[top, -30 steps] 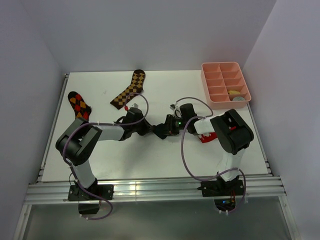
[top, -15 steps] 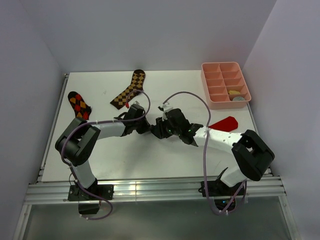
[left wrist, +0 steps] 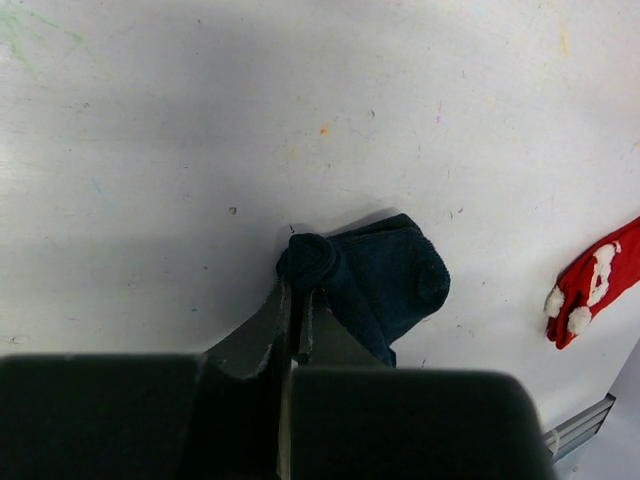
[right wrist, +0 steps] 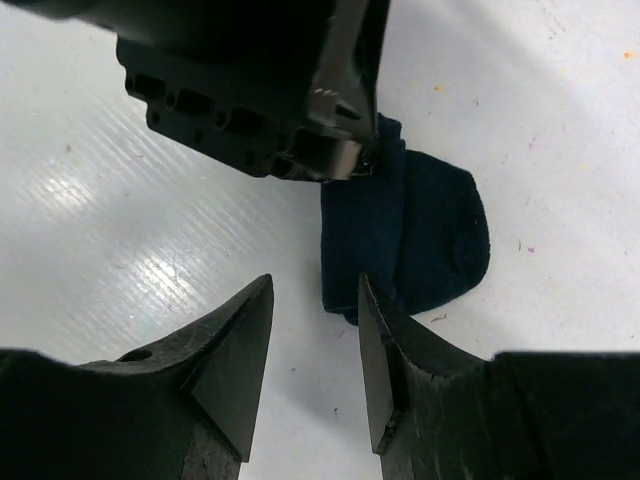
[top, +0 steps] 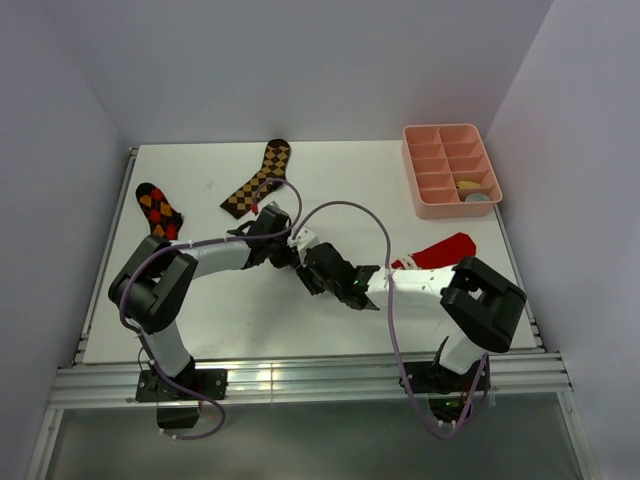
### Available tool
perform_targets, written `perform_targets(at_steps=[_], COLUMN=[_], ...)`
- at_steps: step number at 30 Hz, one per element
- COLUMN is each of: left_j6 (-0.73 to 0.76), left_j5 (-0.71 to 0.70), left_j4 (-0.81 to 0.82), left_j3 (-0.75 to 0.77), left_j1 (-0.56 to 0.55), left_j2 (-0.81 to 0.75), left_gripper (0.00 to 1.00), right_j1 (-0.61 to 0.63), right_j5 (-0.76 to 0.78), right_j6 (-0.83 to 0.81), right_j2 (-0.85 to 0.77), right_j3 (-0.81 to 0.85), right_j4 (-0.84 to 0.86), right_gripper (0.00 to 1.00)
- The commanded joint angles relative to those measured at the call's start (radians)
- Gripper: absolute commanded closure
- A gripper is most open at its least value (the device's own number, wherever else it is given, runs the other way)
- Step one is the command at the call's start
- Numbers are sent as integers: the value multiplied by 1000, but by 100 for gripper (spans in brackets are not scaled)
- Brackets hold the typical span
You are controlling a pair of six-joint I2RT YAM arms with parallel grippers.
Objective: Roll the socks
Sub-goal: Roll the sock at the center of the board.
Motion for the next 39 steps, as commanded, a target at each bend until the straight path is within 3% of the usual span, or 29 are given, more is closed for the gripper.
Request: perform_targets(at_steps=[1,12,16,19,20,23,27,28,32,34,39], left_j6=[36,48,55,54,52,43,23,11,-14,-29,-47], left_j5=[-23,-16,-14,-17,-20,-23,-76,-89,-118,-129,-145], left_j4=[-39,-44,-51,-51,-51,-47,-44,-44,-22,-15,11], left_j3=[30,33,33,26,24,13,1,-2,-28,-43,-82], left_j1=[-2,-3,-2,-2,-2,-2,-2,0,0,1,2], left_j2=[-24,-32,-33,-41,-46,-64,-90,-101,-133,-150,-190], left_gripper=[100,100,100,100,100,94,78,68,47,42,41], right_j1=[26,34,19,3,-7,-36,-85,-96,-168,-231,-352], right_j5=[105,229,235,186,168,56,-143,-216,-476,-639,-886], right_j6=[-53,-4,41,56,56,65,97,111,171,221,344], right_j2=[51,237,266,257,251,217,170,165,165,194,268], right_j3=[45,124,150,143,140,138,137,140,160,167,138], right_j4=[37,-56,-130,-147,-151,-156,-186,-190,-191,-173,-46], right_gripper=[53,53,59,92,98,100,100,100,100,100,100])
